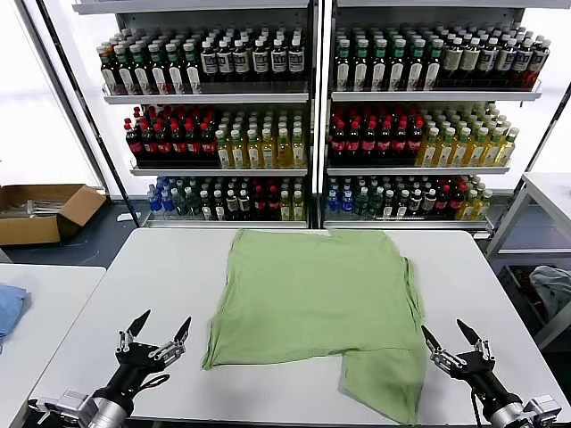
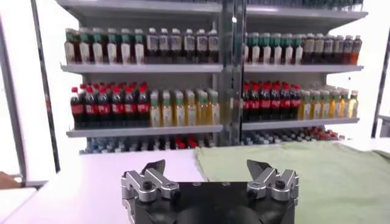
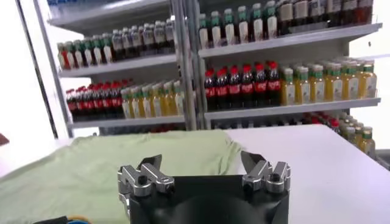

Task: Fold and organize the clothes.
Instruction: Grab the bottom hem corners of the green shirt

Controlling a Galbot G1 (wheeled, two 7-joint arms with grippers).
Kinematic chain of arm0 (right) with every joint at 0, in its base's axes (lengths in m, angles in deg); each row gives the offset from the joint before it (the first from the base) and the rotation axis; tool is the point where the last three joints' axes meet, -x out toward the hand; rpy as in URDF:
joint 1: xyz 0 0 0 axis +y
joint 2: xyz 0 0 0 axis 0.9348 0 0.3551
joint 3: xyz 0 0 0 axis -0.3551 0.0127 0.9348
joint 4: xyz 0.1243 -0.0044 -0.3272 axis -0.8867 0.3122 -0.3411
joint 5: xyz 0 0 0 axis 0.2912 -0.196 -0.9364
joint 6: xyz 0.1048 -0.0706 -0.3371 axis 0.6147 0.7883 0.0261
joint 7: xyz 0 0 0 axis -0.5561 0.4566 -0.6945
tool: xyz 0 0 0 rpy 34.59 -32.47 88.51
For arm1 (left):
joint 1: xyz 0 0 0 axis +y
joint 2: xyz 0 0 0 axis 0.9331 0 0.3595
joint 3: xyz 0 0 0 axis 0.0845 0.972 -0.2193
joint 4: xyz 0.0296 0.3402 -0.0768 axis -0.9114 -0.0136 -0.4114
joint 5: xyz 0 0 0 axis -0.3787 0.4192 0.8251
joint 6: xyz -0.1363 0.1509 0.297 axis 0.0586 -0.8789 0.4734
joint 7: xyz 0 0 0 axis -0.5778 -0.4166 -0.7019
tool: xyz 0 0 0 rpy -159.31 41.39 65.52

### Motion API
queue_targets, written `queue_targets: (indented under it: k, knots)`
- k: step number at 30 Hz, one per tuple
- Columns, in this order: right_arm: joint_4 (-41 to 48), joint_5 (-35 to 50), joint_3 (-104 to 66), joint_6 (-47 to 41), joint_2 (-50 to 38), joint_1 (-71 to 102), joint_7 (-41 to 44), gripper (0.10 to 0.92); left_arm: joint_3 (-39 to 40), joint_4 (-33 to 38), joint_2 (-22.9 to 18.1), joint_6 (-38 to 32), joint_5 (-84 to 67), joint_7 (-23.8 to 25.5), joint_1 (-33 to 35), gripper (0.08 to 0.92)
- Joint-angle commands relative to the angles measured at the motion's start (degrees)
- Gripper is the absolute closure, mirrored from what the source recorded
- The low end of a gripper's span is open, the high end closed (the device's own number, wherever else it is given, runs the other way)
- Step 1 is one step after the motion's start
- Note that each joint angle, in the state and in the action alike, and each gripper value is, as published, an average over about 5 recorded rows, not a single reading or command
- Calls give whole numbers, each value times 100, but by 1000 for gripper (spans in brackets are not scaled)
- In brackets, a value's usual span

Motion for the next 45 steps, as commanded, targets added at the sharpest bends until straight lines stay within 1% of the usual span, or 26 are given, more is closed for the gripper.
queue_targets:
  k: [1, 6, 14, 18, 21, 24, 32, 35, 40, 45]
  knots:
    - [-460, -182, 184, -358, -545, 764, -423, 203, 927, -206, 1082, 766, -581, -805, 174, 177]
    - [-520, -318, 301, -351, -423, 1118, -514, 203, 878, -476, 991, 958, -593, -789, -109, 177]
    - [-448, -490, 783, -353, -160, 1062, -578, 203, 933, -992, 857, 940, -604, -774, -397, 177]
    - [-395, -528, 981, -381, -116, 971, -587, 203, 1004, -1105, 772, 938, -599, -800, -505, 177]
    - [-367, -535, 1084, -432, -90, 941, -595, 218, 1060, -1164, 679, 945, -588, -873, -578, 177]
    - [-313, -550, 1116, -437, -84, 954, -597, 283, 1097, -1219, 581, 960, -599, -992, -657, 177]
    - [-249, -568, 1093, -309, -85, 982, -538, 516, 1284, -1155, 453, 1002, -600, -1109, -627, 177]
    - [-234, -571, 1100, -288, -62, 950, -548, 603, 1380, -1026, 395, 1001, -560, -1140, -529, 202]
    - [-203, -566, 1112, -226, -49, 924, -536, 751, 1498, -1051, 275, 907, -539, -1370, -520, 337]
    - [-187, -552, 1089, -119, -23, 882, -491, 882, 1589, -1065, 270, 889, -531, -1381, -485, 476]
